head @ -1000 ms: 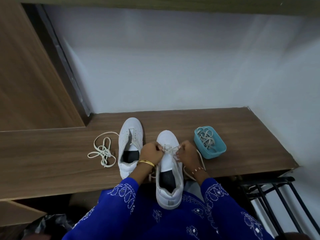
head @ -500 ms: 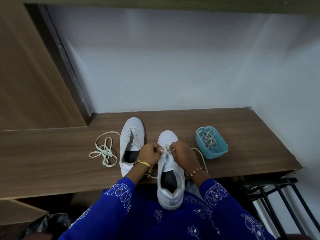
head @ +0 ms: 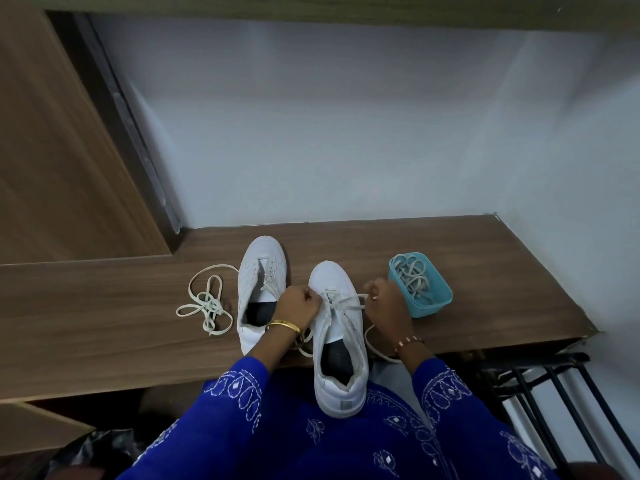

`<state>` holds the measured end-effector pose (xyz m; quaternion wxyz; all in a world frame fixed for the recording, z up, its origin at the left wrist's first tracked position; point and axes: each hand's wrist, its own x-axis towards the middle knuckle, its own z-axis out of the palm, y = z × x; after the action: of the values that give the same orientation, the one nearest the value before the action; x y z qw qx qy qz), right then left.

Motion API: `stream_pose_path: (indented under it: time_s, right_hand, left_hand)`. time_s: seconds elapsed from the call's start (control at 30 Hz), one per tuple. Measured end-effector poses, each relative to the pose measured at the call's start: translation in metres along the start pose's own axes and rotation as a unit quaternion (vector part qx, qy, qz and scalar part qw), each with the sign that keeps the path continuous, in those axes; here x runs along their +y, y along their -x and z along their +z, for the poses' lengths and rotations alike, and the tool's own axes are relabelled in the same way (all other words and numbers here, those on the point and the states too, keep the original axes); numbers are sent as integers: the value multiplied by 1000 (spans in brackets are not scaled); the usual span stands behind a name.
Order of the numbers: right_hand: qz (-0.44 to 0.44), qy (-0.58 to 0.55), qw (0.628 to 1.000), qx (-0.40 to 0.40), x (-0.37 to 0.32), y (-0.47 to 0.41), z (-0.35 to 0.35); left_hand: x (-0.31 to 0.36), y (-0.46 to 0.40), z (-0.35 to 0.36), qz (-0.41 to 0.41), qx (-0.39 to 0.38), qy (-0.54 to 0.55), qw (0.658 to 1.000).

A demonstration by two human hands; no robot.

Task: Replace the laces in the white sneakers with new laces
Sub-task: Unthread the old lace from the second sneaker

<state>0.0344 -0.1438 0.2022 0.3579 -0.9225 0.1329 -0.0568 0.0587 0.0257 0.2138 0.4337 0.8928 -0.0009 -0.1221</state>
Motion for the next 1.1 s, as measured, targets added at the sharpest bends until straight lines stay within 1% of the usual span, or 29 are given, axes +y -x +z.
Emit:
stream_pose_path:
  time_s: [0.07, 0.13, 0.17, 0.23, 0.33, 0.4, 0.5, 0.57, 0.63, 0.67, 0.7, 0.77, 0.8, 0.87, 0.9, 0.93, 1.0, 1.07, 1.1]
  right_hand:
    - [-88, 51, 995, -10, -6, 0, -1]
    - [-170, 104, 979, -51, -12, -2, 4]
    - [-195, 140, 968, -70, -14, -2, 8]
    - [-207, 195, 955, -80, -19, -1, 15]
    - [-197, 205, 958, -47, -22, 3, 15]
    - [-183, 180, 966, -28, -19, 4, 14]
    - [-88, 57, 994, 31, -6, 1, 5]
    - [-17, -14, 998, 63, 4, -2, -2]
    - [23, -42, 996, 69, 9, -3, -7]
    - [21, -36, 997, 65, 9, -3, -8]
    - [11, -14, 998, 60, 10, -4, -7]
    - [-35, 87, 994, 59, 5, -1, -6]
    - [-74, 142, 985, 67, 2, 1, -5]
    - [-159, 204, 963, 71, -4, 2, -3]
    - [-194, 229, 952, 60, -8, 3, 0]
    - [-217, 252, 943, 32, -14, 4, 2]
    - [-243, 300, 922, -28, -21, 5, 9]
    - [-240, 319, 916, -49, -24, 5, 11]
    - [-232, 312, 920, -49, -25, 5, 11]
  left_hand:
    - [-1, 2, 4, 76, 8, -75, 994]
    - [1, 4, 7, 127, 1, -136, 983]
    - [2, 5, 8, 138, 4, -158, 978]
    - [3, 4, 9, 143, 18, -183, 972]
    - [5, 4, 6, 147, 20, -190, 971]
    - [3, 5, 3, 136, 15, -170, 976]
    - [-6, 8, -5, 136, 24, -115, 984]
    - [-15, 13, -12, 137, 36, -97, 985]
    - [-22, 16, -16, 133, 36, -93, 986]
    - [-23, 16, -16, 132, 33, -95, 986]
    - [-23, 15, -16, 133, 33, -98, 986]
    - [-18, 12, -13, 138, 39, -97, 985]
    - [-15, 11, -13, 144, 42, -97, 984]
    - [-10, 9, -10, 161, 42, -111, 980]
    - [-7, 9, -8, 168, 37, -129, 977]
    - [-6, 10, -6, 170, 30, -152, 973]
    - [-3, 12, -2, 175, 18, -191, 966]
    - [-2, 15, 2, 178, 17, -206, 962]
    - [-2, 16, 3, 178, 20, -203, 963]
